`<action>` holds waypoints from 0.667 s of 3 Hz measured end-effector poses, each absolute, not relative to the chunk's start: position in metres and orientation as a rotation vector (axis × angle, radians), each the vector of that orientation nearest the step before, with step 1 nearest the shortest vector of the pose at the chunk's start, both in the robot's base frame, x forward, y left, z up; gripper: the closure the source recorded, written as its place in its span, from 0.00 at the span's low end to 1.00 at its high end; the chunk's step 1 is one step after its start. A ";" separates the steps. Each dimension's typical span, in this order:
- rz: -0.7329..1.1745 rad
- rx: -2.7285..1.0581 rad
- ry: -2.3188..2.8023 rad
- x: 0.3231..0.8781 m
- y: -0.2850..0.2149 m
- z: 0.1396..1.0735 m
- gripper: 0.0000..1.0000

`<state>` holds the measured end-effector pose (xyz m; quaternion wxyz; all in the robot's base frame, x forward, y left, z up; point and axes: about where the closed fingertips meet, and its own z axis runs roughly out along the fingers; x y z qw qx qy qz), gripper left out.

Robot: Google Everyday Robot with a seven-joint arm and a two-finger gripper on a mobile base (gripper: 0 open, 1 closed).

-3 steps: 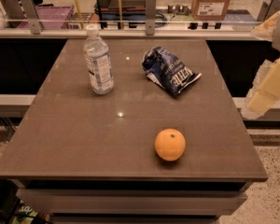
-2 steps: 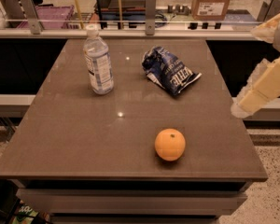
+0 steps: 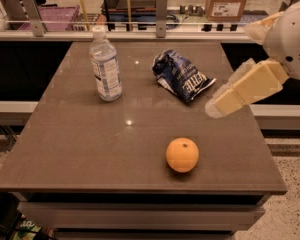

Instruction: Knock blue plastic bottle over

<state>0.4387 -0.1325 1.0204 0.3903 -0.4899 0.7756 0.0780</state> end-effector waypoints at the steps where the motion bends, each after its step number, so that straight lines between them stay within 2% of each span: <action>1: 0.230 -1.158 1.953 0.447 -0.106 1.018 0.00; 2: 0.245 -1.061 1.991 0.463 -0.086 1.010 0.00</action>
Offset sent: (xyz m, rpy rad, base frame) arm 0.0484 0.0609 -0.0330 0.1800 0.0758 -0.2710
